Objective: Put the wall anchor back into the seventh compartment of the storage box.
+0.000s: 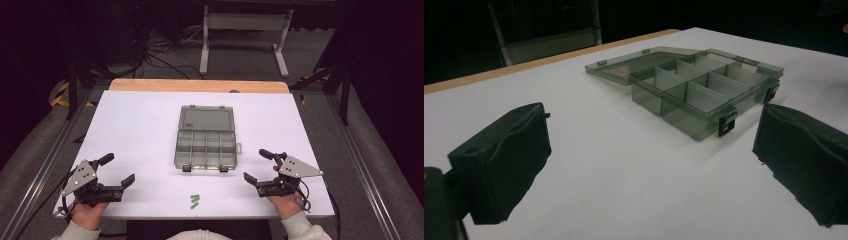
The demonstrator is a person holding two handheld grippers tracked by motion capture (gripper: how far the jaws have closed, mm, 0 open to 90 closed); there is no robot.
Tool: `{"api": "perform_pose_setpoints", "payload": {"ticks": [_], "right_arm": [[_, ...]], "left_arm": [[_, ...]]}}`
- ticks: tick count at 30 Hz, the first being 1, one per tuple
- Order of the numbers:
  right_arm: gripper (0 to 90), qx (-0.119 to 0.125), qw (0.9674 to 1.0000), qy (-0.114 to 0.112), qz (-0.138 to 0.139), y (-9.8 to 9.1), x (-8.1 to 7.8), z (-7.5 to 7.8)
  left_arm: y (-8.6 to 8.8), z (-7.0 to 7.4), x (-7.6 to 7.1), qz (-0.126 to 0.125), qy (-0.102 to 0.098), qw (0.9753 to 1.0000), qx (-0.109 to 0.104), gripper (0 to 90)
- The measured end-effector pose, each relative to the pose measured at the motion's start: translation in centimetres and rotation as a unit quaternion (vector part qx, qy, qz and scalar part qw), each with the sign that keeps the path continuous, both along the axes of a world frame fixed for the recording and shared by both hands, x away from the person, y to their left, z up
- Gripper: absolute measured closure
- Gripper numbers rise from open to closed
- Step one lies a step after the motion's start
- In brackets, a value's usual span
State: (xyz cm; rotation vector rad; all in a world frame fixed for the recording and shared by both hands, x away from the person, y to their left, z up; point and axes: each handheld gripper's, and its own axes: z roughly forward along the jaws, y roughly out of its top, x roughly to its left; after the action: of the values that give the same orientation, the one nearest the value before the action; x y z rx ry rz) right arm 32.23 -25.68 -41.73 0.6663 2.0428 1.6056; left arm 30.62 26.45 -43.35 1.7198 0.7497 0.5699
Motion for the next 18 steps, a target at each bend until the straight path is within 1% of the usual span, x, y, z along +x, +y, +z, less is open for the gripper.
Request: {"api": "perform_pose_setpoints", "payload": {"ticks": [2, 4, 5, 7, 10, 11, 12, 13, 14, 15, 16, 17, 18], "right_arm": [[8.4, 0.001, 1.0, 0.005, 0.001, 0.0, 0.1, -0.1], [8.8, 0.003, 1.0, 0.009, 0.003, 0.0, 0.2, -0.1], [9.3, 0.003, 0.9999, 0.01, 0.004, 0.1, 0.3, -0.1], [10.5, 0.001, 0.9999, 0.013, 0.004, 0.2, 0.3, 0.0], [11.8, 0.003, 0.9997, 0.02, 0.011, 0.4, 0.4, 0.1], [11.9, 0.005, 0.9997, 0.021, 0.014, 0.5, 0.5, 0.2], [12.3, 0.004, 0.9996, 0.022, 0.016, 0.6, 0.6, 0.2], [12.3, 0.001, 0.9996, 0.022, 0.019, 0.8, 0.6, 0.4], [12.3, 0.001, 0.9996, 0.022, 0.019, 0.8, 0.6, 0.4], [12.8, -0.006, 0.9995, 0.017, 0.027, 1.4, 0.8, 0.9], [12.8, -0.006, 0.9995, 0.017, 0.027, 1.4, 0.8, 0.9], [12.9, -0.014, 0.9994, 0.012, 0.031, 1.7, 0.8, 1.1], [12.9, -0.026, 0.999, 0.009, 0.036, 1.9, 0.9, 1.4]], "left_arm": [[-0.3, 0.1, -0.1, -0.005, -0.002, 1.0, 0.005, 2.4], [-0.4, 0.1, -0.2, -0.004, -0.01, 0.9999, 0.009, 2.4], [-0.3, 0.1, -0.3, -0.003, -0.01, 0.9999, 0.01, 2.4], [0.1, 0.0, -0.2, 0.0, -0.005, 1.0, 0.007, 2.3], [0.8, -0.2, 0.0, 0.008, 0.006, 0.9999, -0.005, 1.7], [0.9, -0.2, 0.0, 0.011, 0.004, 0.9999, -0.01, 1.5], [0.9, -0.1, -0.1, 0.011, 0.002, 0.9999, -0.01, 1.5], [0.9, -0.1, -0.1, 0.011, 0.002, 0.9999, -0.01, 1.4], [0.9, -0.1, -0.2, 0.011, -0.003, 0.9999, -0.009, 1.4], [0.9, 0.1, -0.3, 0.011, -0.01, 0.9999, -0.006, 1.4], [0.9, 0.1, -0.3, 0.011, -0.01, 0.9999, -0.006, 1.4], [0.9, 0.1, -0.4, 0.01, -0.012, 0.9999, -0.003, 1.4], [0.9, 0.1, -0.5, 0.012, -0.015, 0.9998, -0.005, 1.4]]}}
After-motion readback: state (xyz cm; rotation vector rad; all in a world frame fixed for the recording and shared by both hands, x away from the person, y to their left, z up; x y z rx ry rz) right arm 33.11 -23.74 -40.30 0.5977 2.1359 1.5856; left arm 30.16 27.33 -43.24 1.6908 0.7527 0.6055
